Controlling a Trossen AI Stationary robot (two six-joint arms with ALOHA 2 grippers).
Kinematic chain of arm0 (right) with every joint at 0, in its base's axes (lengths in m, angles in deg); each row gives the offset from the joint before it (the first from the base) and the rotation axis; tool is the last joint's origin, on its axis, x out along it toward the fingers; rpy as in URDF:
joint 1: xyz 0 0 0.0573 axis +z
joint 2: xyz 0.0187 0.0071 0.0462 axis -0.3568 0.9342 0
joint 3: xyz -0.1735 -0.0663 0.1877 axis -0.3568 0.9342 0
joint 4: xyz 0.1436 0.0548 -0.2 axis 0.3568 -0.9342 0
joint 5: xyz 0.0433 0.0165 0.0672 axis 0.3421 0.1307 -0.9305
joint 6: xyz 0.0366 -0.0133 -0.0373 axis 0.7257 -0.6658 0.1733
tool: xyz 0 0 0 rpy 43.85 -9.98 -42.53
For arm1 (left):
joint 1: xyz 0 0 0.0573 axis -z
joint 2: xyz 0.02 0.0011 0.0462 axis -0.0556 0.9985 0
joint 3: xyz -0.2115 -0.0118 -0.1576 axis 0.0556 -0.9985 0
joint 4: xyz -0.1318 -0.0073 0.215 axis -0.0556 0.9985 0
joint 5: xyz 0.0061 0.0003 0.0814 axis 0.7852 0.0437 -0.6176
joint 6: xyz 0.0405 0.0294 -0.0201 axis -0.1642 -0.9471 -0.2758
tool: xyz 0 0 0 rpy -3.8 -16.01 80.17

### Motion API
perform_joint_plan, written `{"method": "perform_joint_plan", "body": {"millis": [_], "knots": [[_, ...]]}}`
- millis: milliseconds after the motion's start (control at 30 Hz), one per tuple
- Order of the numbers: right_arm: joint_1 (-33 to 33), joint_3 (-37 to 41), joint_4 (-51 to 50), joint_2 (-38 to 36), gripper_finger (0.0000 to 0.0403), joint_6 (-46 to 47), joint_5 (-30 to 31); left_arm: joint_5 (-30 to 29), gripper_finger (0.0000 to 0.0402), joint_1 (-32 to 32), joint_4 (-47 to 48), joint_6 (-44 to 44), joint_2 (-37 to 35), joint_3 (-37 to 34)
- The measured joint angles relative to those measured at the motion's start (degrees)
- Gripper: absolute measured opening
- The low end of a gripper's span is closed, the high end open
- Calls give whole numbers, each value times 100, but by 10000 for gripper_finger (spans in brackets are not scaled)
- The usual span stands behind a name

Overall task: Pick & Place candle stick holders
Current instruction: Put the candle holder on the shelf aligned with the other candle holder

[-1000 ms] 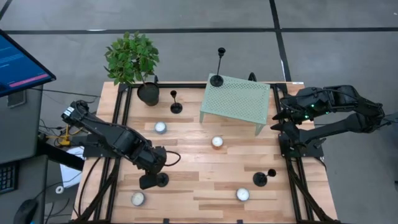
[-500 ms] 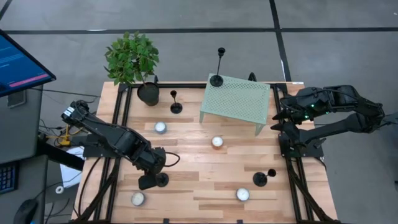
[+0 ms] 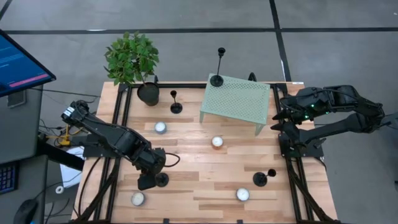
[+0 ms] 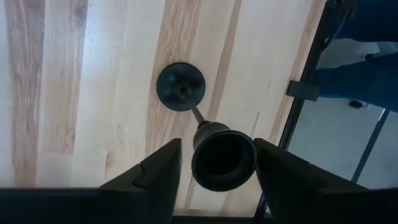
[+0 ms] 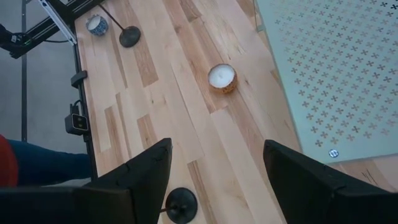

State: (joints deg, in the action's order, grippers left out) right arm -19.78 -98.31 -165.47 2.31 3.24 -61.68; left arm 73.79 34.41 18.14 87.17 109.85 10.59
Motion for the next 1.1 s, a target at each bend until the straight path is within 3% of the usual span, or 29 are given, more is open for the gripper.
{"method": "perform_joint_plan", "body": {"millis": [233,500,833,1100], "knots": [[-1,0,0,-1,244,0,0,-4,133,-7,-28,-20,0,0],[-1,0,0,-2,244,2,0,12,137,-183,-90,149,0,8],[-1,0,-2,-2,244,0,0,-250,138,-1164,-174,171,7,913],[-1,0,-3,0,244,0,0,-735,139,-2100,-1241,126,7,1505]]}}
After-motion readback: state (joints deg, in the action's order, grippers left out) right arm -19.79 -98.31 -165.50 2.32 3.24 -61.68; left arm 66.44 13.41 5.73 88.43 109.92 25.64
